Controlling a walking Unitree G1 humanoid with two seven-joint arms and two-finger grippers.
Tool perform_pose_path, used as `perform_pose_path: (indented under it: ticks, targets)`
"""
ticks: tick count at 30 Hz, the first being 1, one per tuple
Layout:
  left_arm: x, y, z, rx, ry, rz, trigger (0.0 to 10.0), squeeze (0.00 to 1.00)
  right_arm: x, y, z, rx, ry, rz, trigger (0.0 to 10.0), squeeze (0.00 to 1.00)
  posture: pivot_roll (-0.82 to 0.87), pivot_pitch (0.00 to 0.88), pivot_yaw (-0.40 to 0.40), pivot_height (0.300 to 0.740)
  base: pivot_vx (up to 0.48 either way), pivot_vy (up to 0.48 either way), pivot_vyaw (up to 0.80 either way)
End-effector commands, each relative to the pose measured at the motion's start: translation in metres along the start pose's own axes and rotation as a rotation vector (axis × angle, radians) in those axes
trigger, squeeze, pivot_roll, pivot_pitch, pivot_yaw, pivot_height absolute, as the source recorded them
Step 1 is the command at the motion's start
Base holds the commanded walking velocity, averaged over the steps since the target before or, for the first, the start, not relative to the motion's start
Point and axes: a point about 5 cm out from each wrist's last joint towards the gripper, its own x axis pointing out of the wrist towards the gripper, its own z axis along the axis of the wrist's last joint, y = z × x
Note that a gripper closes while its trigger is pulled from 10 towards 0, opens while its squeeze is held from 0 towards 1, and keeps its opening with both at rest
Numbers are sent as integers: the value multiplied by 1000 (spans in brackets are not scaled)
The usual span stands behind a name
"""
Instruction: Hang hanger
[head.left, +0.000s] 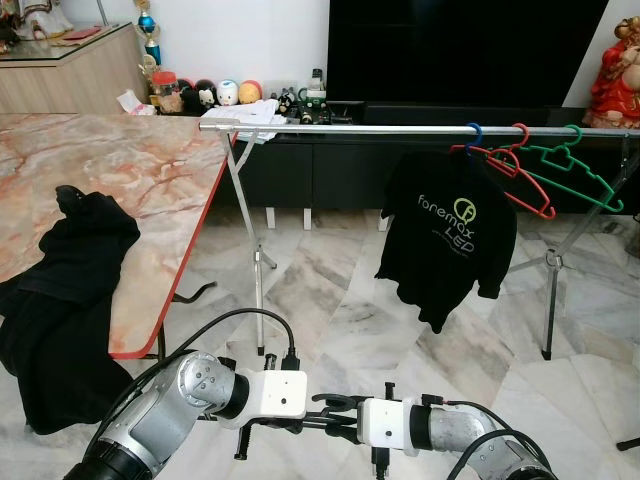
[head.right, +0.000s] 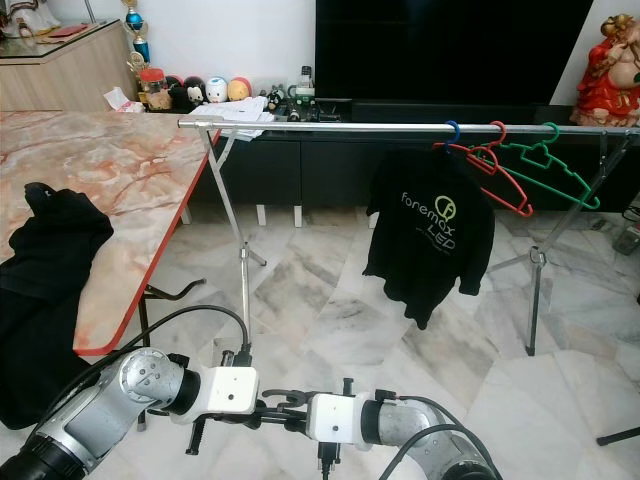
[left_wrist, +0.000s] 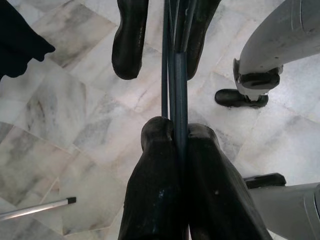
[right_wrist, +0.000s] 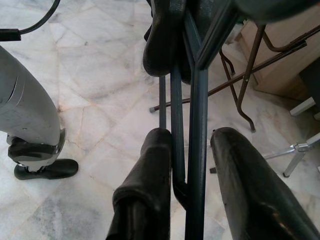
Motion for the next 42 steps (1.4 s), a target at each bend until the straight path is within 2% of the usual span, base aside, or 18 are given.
perform_pose_path:
  ticks: [1, 18, 29, 30, 33, 34, 42]
  targets:
    - [-1, -1, 2, 17, 4, -9, 10000, 0, 0, -3, 1, -10, -3, -8, 0, 0, 42, 37, 12, 740, 0, 0, 0]
    - [-1, 3, 5, 48, 1, 10, 10000, 0, -1, 1, -1, 14, -14, 12, 0, 0, 40, 39, 13, 740, 0, 0, 0]
    - [-1, 2, 2, -3, -13, 13, 10000, 0, 2, 13, -3, 51, -20, 18, 0, 0, 42, 43, 15, 740, 0, 0, 0]
    - [0, -1, 0, -36, -19, -15, 9059, 1000, 2, 14, -4, 57, -17, 19, 0, 0, 41, 43, 16, 740, 0, 0, 0]
    - [-1, -2, -2, -57, -28, -18, 9294, 1000, 2, 16, -5, 67, -14, 20, 0, 0, 38, 44, 16, 740, 0, 0, 0]
    - [-1, -2, -2, -52, -26, -7, 10000, 1000, 1, 17, -7, 76, -10, 18, 0, 0, 39, 44, 16, 740, 0, 0, 0]
    - [-11, 5, -2, -122, -84, 56, 10000, 1000, -3, 36, -21, 165, 43, 33, 0, 0, 42, 51, 17, 740, 0, 0, 0]
